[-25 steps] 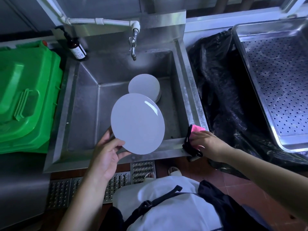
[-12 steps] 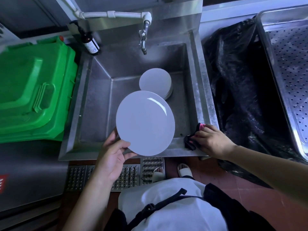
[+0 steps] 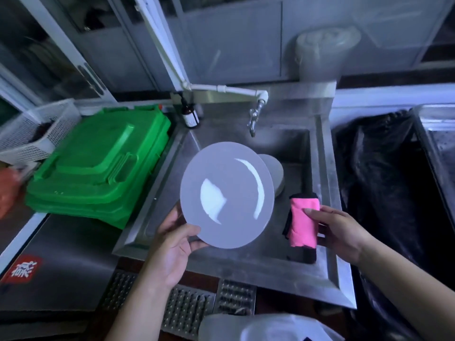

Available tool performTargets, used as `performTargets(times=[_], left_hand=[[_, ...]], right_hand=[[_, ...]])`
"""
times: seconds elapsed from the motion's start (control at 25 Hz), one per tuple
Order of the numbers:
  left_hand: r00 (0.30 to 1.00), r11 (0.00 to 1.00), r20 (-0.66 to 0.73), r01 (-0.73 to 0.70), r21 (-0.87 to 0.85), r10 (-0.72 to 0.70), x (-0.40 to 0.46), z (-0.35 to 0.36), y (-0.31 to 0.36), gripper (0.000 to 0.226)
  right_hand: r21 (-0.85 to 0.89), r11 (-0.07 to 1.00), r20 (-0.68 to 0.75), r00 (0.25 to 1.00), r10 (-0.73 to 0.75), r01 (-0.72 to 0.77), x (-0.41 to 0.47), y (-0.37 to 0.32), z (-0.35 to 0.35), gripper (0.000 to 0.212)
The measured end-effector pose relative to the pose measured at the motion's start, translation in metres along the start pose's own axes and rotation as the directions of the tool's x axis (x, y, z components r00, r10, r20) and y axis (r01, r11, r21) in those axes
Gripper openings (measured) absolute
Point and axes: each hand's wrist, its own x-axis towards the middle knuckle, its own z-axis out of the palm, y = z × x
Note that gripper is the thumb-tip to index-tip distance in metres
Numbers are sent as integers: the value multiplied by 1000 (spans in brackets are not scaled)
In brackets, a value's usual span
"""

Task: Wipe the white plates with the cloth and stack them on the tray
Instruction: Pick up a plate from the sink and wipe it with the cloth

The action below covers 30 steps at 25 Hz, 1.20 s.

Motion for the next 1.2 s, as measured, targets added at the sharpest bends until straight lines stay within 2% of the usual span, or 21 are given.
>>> performTargets(times=[0.16,0.28,0.36,0.52,0.6,0.72,0.84,0.88,0.96,1.04,1.12,1.16,1.2], left_hand=[[993,994,51,-107,-30,109,-5,13,29,66],[979,985,110,-173,0,172,-7,29,51,70],[965,975,147,-223,18,218,-10,35,66,71],[947,972,232,-234,34,220,-21,36,97,80],[937,968,271,-243,60,219,-27,37,109,84],[937,961,253,-267,72,241,-29,44,117,83],[960,965,162,-245,97,228,-25,55,114,82],[964,966,141,-240,101,225,-23,58,111,82],[968,966,123,-233,107,220,-22,63,106,83],[969,965,121,-230,124,216,-21,66,104,86],[967,961,132,-237,141,219,-23,71,103,88],[964,959,139,-246,141,226,-24,74,103,87],[961,957,145,-256,138,237,-25,77,104,86]], right_hand=[[-129,962,-23,969,-244,240,-19,-64,34,15],[-120,910,64,918,-392,397,-40,-102,64,16],[-105,877,69,883,-465,470,-51,-119,77,17],[-47,834,64,835,-546,549,-57,-136,90,18],[-71,827,90,830,-551,557,-57,-145,95,19],[-188,799,157,821,-549,571,-52,-160,98,15],[-413,673,128,771,-624,614,-40,-169,95,12],[-469,608,101,723,-683,640,-36,-172,93,12],[-538,458,65,576,-815,708,-40,-182,91,12],[-591,235,104,362,-926,771,-55,-192,100,5],[-626,7,197,167,-966,779,-73,-191,128,28],[-619,-114,291,92,-952,777,-79,-185,144,39],[-591,-214,397,49,-916,778,-81,-175,160,47]])
